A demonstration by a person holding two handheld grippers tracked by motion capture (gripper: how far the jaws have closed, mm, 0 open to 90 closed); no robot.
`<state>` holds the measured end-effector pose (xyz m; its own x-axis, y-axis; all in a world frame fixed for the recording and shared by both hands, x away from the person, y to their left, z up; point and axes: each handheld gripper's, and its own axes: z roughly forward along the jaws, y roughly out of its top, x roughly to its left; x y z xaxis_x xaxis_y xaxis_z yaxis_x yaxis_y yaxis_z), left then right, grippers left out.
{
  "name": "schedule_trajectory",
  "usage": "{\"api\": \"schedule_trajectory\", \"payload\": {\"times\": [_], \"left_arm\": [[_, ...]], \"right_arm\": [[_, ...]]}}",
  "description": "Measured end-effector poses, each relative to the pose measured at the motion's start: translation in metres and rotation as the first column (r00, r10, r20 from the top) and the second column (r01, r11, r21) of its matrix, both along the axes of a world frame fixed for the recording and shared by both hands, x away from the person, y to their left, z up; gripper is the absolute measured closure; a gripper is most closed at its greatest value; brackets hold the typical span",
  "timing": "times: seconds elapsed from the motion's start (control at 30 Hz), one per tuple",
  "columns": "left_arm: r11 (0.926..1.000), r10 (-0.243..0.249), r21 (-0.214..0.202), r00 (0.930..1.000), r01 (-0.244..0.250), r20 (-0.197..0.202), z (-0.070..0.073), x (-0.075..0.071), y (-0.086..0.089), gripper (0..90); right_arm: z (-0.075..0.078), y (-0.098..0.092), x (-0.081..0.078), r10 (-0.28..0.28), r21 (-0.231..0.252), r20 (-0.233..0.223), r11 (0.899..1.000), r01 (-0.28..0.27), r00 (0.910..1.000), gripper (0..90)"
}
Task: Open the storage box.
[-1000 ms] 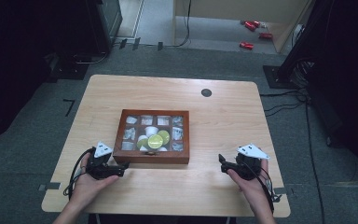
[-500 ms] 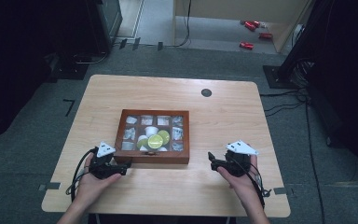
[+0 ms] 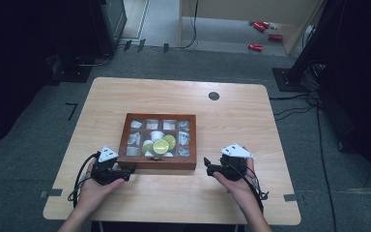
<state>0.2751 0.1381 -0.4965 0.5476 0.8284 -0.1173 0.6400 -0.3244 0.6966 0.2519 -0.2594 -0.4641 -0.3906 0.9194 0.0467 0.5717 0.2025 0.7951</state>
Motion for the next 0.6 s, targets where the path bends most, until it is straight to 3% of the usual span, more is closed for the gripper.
{"api": "schedule_trajectory", "payload": {"times": [0.53,0.6], "left_arm": [[0.9993,-0.004,-0.037,0.9996,0.005,0.028,0.012,-0.003,0.009,31.5],[0.9997,-0.005,-0.025,0.9995,0.006,0.032,0.012,-0.003,0.008,32.4]], "right_arm": [[-0.005,0.03,0.005,0.072,0.01,-0.008,0.997,-0.072,0.9974,16.0],[-0.005,0.031,0.005,0.075,0.014,-0.009,0.997,-0.075,0.9971,16.1]]}}
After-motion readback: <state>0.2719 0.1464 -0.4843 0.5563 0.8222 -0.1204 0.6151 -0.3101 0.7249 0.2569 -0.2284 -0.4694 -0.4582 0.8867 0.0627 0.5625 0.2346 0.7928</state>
